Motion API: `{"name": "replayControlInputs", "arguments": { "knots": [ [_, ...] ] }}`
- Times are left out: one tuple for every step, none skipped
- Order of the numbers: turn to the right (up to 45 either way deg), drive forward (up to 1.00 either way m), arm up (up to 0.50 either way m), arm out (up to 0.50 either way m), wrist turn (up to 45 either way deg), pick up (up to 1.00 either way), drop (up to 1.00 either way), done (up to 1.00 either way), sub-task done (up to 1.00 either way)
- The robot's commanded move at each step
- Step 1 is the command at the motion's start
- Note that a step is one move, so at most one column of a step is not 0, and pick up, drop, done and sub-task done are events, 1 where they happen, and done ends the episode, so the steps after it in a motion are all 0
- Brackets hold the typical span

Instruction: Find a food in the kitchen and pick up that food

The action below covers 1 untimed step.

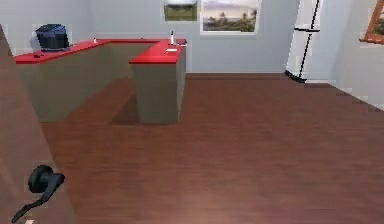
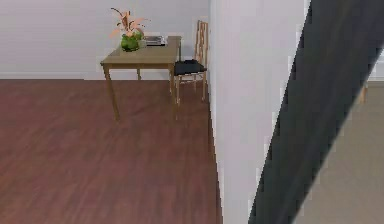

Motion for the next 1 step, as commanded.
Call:
{"name": "replayControlInputs", "arguments": {
  "knots": [
    [45.0, 0.0, 0.0, 0.0, 0.0, 0.0, 0.0, 0.0, 0.0]
  ]
}}
